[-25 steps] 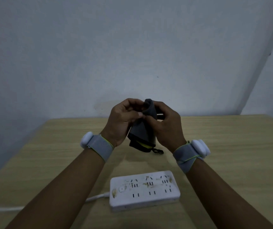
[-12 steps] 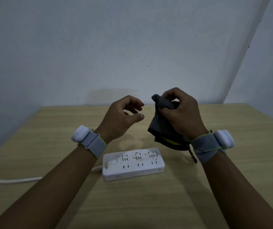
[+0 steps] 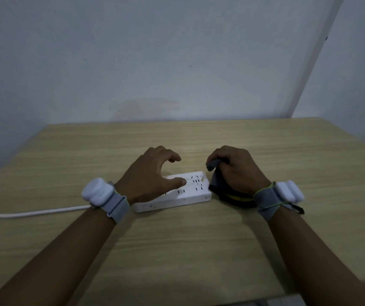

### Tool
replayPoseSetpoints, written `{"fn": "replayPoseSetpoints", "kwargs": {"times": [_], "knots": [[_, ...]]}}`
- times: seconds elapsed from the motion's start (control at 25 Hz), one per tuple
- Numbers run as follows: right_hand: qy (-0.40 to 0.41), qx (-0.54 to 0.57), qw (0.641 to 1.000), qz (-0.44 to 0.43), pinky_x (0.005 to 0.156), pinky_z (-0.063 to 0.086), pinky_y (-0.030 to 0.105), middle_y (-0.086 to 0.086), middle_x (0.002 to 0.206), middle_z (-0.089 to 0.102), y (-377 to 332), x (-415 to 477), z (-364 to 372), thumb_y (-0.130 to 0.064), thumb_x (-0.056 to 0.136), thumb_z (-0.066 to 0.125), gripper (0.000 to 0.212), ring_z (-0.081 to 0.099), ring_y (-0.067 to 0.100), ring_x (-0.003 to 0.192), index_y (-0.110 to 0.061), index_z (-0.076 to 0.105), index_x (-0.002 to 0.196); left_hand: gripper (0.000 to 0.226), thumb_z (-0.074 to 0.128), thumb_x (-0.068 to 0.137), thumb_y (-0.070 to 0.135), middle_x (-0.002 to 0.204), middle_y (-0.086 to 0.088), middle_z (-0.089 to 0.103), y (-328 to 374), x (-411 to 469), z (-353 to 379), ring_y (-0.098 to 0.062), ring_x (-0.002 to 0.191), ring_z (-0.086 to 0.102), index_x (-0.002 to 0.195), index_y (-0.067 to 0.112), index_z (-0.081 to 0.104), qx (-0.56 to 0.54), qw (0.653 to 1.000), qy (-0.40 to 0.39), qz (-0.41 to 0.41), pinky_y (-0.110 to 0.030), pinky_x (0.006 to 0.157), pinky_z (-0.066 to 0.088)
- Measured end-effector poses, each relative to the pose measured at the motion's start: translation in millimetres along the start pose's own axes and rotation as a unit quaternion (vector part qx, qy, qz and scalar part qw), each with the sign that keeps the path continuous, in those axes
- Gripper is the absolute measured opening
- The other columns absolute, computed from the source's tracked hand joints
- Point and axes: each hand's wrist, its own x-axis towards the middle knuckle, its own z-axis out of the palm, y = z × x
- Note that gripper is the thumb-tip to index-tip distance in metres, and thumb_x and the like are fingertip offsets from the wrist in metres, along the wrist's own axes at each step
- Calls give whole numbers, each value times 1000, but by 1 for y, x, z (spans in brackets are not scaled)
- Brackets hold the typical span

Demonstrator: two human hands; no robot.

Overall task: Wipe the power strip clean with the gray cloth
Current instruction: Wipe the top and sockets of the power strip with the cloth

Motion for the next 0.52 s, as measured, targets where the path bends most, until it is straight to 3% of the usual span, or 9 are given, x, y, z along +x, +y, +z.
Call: {"fn": "replayPoseSetpoints", "kwargs": {"times": [0.16, 0.32, 0.44, 0.52], "knots": [[-41, 3, 999, 4, 81, 42, 38, 8, 85, 61, 4, -10, 14, -4, 84, 45, 22, 57, 31, 85, -12, 66, 82, 64, 51, 70, 70, 115, 11, 54, -12, -18, 7, -12, 110, 46, 121, 30, 56, 36, 999, 26, 0, -36, 94, 39], [-28, 8, 998, 48, 79, 40, 37, 9, 81, 55, 4, -16, 27, -32, 93, 46, 31, 52, 24, 80, -13, 62, 73, 73, 46, 69, 73, 118, 6, 56, -25, -29, 11, -16, 111, 48, 123, 25, 58, 0, 998, 54, -26, -39, 95, 40], [20, 25, 998, 58, 75, 39, 28, 10, 90, 50, 5, -14, 30, -11, 82, 66, 5, 49, 19, 82, -8, 63, 83, 73, 46, 70, 72, 119, 6, 56, -32, -30, 11, -15, 111, 47, 124, 24, 57, -17, 997, 65, -27, -37, 94, 39], [25, 58, 997, 53, 70, 39, 22, 10, 92, 48, 7, -15, 30, 4, 73, 65, 28, 51, 18, 80, -10, 55, 94, 74, 46, 70, 72, 120, 8, 54, -36, -30, 11, -13, 112, 46, 126, 25, 56, -19, 998, 62, -23, -35, 93, 38]]}}
